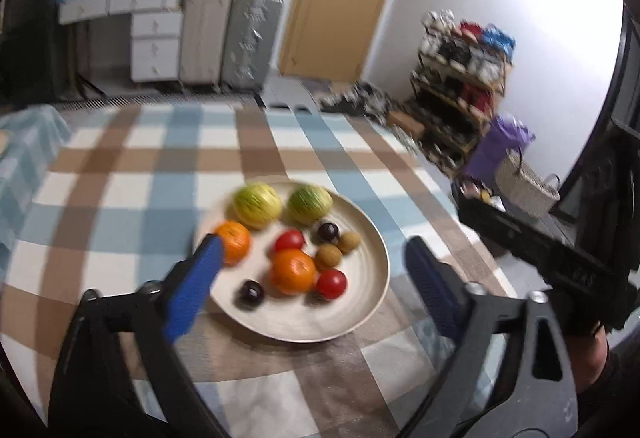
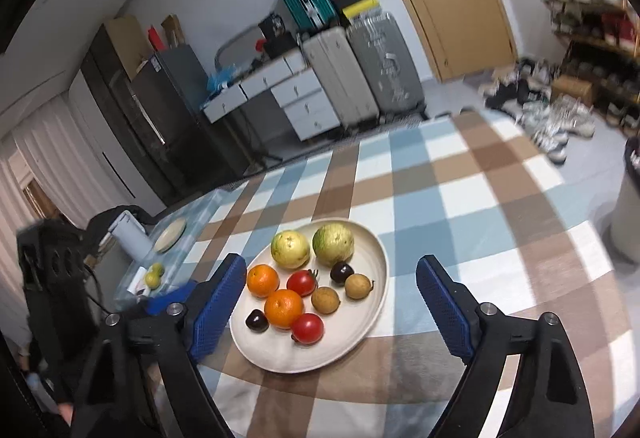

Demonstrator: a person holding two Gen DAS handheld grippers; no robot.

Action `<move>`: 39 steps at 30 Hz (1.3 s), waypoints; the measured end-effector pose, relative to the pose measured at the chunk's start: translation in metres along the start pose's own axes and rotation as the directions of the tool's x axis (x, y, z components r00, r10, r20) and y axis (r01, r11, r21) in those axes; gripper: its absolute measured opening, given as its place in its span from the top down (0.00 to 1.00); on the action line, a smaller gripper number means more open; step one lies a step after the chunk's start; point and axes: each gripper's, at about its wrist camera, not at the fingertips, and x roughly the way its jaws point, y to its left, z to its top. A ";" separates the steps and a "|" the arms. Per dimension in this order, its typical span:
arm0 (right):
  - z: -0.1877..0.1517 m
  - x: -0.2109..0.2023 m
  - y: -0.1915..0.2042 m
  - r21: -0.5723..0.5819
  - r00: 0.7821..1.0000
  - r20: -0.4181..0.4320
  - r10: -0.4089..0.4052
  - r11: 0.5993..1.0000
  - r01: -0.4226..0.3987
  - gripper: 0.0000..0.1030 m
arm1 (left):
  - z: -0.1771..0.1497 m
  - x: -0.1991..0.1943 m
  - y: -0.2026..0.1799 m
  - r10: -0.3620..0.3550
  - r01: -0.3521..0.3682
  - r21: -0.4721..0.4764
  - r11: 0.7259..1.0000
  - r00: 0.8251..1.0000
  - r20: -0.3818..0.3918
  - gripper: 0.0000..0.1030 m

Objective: Organize fruits

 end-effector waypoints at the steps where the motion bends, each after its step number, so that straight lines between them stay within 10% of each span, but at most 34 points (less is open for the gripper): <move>1: 0.000 -0.006 0.003 -0.014 1.000 0.014 -0.005 1.000 0.005 0.13 | 0.000 -0.011 0.001 0.016 -0.015 -0.006 1.000 0.999 0.035 0.01; 13: -0.031 -0.095 0.056 -0.223 0.916 0.400 0.036 0.973 0.059 0.01 | -0.016 -0.100 -0.015 0.145 -0.171 0.082 0.982 0.956 0.254 0.01; 30: -0.084 -0.098 0.060 -0.304 0.906 0.422 -0.004 0.941 0.146 0.01 | -0.087 -0.136 0.004 0.301 -0.361 0.074 0.929 0.859 0.415 0.01; 39: -0.095 -0.086 0.059 -0.347 0.915 0.404 -0.017 0.922 0.171 0.01 | -0.099 -0.123 0.027 0.313 -0.367 0.048 0.929 0.848 0.427 0.01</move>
